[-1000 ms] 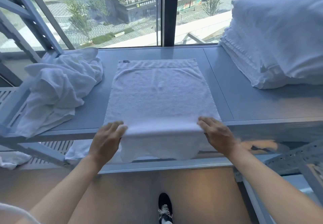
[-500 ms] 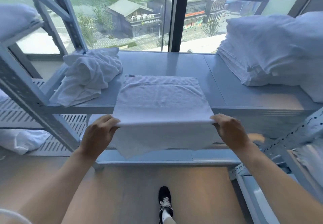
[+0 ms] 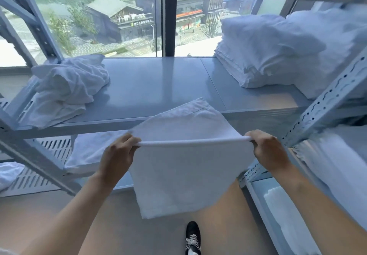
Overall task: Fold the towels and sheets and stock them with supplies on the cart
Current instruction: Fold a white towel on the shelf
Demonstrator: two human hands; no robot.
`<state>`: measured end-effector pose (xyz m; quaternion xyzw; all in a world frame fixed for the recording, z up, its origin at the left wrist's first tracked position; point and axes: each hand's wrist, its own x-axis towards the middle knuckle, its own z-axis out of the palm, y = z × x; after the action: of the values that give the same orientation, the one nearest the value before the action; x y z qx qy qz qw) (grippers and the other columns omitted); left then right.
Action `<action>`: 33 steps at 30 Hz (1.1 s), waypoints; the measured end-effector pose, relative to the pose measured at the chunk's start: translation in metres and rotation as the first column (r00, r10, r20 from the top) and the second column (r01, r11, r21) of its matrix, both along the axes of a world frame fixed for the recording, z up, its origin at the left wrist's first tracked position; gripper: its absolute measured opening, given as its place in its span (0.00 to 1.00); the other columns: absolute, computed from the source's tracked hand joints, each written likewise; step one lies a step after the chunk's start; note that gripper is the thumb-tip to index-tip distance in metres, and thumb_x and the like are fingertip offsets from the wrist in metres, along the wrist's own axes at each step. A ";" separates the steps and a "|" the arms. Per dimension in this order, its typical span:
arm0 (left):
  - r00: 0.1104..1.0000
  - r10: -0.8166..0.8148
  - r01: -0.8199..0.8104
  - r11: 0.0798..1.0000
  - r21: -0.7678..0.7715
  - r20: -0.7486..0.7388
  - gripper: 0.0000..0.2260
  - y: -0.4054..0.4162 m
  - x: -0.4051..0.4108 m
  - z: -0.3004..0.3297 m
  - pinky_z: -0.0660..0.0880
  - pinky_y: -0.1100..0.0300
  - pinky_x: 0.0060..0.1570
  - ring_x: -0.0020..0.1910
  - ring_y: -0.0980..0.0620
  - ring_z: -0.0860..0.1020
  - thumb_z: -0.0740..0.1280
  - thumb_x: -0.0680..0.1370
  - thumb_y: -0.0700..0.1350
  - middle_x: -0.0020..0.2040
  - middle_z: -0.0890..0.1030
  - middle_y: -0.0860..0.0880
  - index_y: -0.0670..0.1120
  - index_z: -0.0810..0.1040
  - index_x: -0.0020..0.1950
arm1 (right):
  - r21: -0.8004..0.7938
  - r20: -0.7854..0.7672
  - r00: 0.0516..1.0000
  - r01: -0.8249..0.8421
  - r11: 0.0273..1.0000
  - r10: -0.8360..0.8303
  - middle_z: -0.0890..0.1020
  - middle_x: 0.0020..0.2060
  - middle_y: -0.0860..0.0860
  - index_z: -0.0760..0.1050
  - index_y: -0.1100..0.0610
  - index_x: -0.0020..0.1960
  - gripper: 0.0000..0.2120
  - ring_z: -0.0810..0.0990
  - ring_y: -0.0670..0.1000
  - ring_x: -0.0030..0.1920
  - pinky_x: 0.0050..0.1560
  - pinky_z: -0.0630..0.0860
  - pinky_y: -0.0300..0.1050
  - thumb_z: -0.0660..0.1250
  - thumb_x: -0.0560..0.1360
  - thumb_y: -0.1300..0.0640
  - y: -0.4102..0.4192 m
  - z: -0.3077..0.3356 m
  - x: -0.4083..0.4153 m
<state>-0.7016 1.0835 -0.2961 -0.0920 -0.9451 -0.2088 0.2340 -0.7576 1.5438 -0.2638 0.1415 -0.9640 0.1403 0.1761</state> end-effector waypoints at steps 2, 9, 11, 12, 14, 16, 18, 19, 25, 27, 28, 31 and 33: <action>1.000 -0.031 0.031 1.000 0.006 0.001 0.04 0.013 -0.015 -0.005 0.79 0.49 0.35 0.42 0.39 0.82 0.73 0.77 0.36 0.45 0.82 0.47 0.42 0.84 0.51 | -0.002 0.009 0.999 0.033 0.999 -0.033 0.85 0.42 0.56 0.83 0.59 0.50 0.12 0.84 0.62 0.41 0.37 0.80 0.52 0.70 0.73 0.72 0.015 -0.003 -0.003; 0.998 -0.049 0.048 0.999 0.009 0.030 0.07 0.044 -0.077 -0.019 0.78 0.50 0.35 0.41 0.40 0.81 0.66 0.80 0.42 0.45 0.81 0.48 0.43 0.84 0.51 | -0.011 0.054 0.998 0.027 1.000 -0.027 0.85 0.41 0.55 0.84 0.59 0.50 0.10 0.83 0.62 0.40 0.37 0.80 0.52 0.70 0.74 0.71 0.051 -0.015 -0.050; 0.999 -0.024 0.024 1.000 0.009 0.037 0.03 0.046 -0.095 -0.017 0.78 0.50 0.36 0.41 0.40 0.81 0.71 0.80 0.38 0.45 0.81 0.49 0.43 0.83 0.50 | -0.023 0.054 0.999 -0.007 1.000 0.008 0.85 0.41 0.54 0.83 0.58 0.50 0.10 0.83 0.61 0.39 0.37 0.79 0.50 0.71 0.74 0.70 0.054 -0.018 -0.075; 0.999 -0.009 0.008 1.000 0.011 0.045 0.03 0.046 -0.102 -0.014 0.78 0.50 0.36 0.42 0.40 0.81 0.72 0.79 0.36 0.45 0.81 0.49 0.43 0.83 0.50 | -0.030 0.055 0.998 -0.026 0.999 0.028 0.85 0.41 0.53 0.83 0.58 0.50 0.09 0.83 0.60 0.40 0.38 0.78 0.49 0.71 0.75 0.70 0.054 -0.020 -0.090; 0.998 0.026 -0.027 1.000 0.004 0.052 0.03 0.043 -0.115 -0.008 0.78 0.50 0.37 0.40 0.40 0.80 0.73 0.78 0.36 0.43 0.80 0.48 0.43 0.83 0.50 | -0.046 0.056 0.997 -0.054 0.997 0.057 0.86 0.42 0.53 0.84 0.58 0.50 0.07 0.84 0.60 0.40 0.39 0.77 0.47 0.72 0.76 0.68 0.052 -0.022 -0.120; 0.997 0.059 -0.059 0.998 -0.005 0.052 0.03 0.036 -0.124 -0.003 0.78 0.49 0.36 0.39 0.39 0.79 0.73 0.78 0.36 0.42 0.80 0.48 0.42 0.83 0.50 | -0.053 0.052 0.995 -0.080 0.995 0.083 0.86 0.40 0.56 0.84 0.60 0.49 0.04 0.84 0.62 0.39 0.39 0.76 0.47 0.74 0.75 0.66 0.045 -0.024 -0.150; 0.995 0.090 -0.089 0.996 -0.015 0.048 0.03 0.025 -0.131 0.001 0.78 0.50 0.36 0.38 0.40 0.80 0.73 0.78 0.37 0.42 0.80 0.48 0.42 0.83 0.50 | -0.046 0.055 0.991 -0.117 0.992 0.119 0.85 0.38 0.59 0.83 0.63 0.46 0.02 0.83 0.65 0.38 0.38 0.77 0.51 0.75 0.75 0.65 0.034 -0.026 -0.176; 0.993 0.107 -0.106 0.994 -0.030 0.042 0.03 0.020 -0.134 0.002 0.77 0.51 0.36 0.38 0.40 0.80 0.73 0.78 0.37 0.42 0.80 0.48 0.42 0.83 0.50 | -0.043 0.062 0.988 -0.139 0.989 0.142 0.84 0.37 0.60 0.82 0.64 0.45 0.03 0.83 0.65 0.38 0.37 0.77 0.52 0.75 0.75 0.65 0.027 -0.027 -0.188; 0.976 0.215 -0.211 0.975 -0.074 0.049 0.10 -0.010 -0.158 0.003 0.78 0.50 0.36 0.40 0.38 0.80 0.69 0.76 0.28 0.44 0.80 0.46 0.41 0.82 0.51 | -0.023 0.067 0.977 -0.201 0.979 0.202 0.84 0.40 0.60 0.81 0.63 0.48 0.03 0.82 0.66 0.39 0.37 0.78 0.55 0.71 0.76 0.68 -0.010 -0.032 -0.251; 0.968 0.237 -0.232 0.970 -0.077 0.076 0.18 -0.018 -0.170 0.001 0.78 0.50 0.38 0.42 0.38 0.80 0.65 0.71 0.23 0.46 0.80 0.45 0.41 0.82 0.52 | -0.009 0.087 0.975 -0.204 0.979 0.204 0.82 0.41 0.59 0.81 0.61 0.49 0.08 0.81 0.65 0.40 0.38 0.77 0.54 0.67 0.75 0.71 -0.022 -0.035 -0.272; 0.962 0.257 -0.250 0.965 -0.081 0.093 0.21 -0.022 -0.177 -0.001 0.78 0.50 0.39 0.43 0.38 0.80 0.64 0.68 0.22 0.47 0.80 0.45 0.42 0.82 0.53 | 0.005 0.094 0.975 -0.200 0.980 0.199 0.81 0.41 0.58 0.80 0.60 0.49 0.10 0.80 0.65 0.41 0.38 0.76 0.52 0.66 0.74 0.72 -0.028 -0.037 -0.283; 0.951 0.285 -0.277 0.958 -0.078 0.118 0.26 -0.032 -0.202 -0.006 0.78 0.49 0.41 0.46 0.38 0.79 0.62 0.63 0.21 0.48 0.80 0.44 0.42 0.82 0.54 | 0.055 0.126 0.979 -0.166 0.985 0.158 0.79 0.39 0.56 0.78 0.58 0.46 0.12 0.79 0.63 0.40 0.37 0.71 0.49 0.64 0.71 0.73 -0.044 -0.043 -0.309; 0.954 0.266 -0.258 0.963 -0.071 0.136 0.26 -0.039 -0.221 -0.010 0.78 0.48 0.42 0.47 0.38 0.79 0.62 0.63 0.22 0.47 0.80 0.43 0.41 0.82 0.54 | 0.088 0.161 0.979 -0.139 0.986 0.123 0.78 0.38 0.56 0.76 0.58 0.44 0.11 0.77 0.63 0.40 0.37 0.71 0.49 0.63 0.70 0.73 -0.052 -0.046 -0.324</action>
<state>-0.9226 1.0441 -0.3064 0.0434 -0.9685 -0.1570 0.1882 -1.0815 1.4913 -0.3098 0.2020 -0.9691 0.1143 0.0840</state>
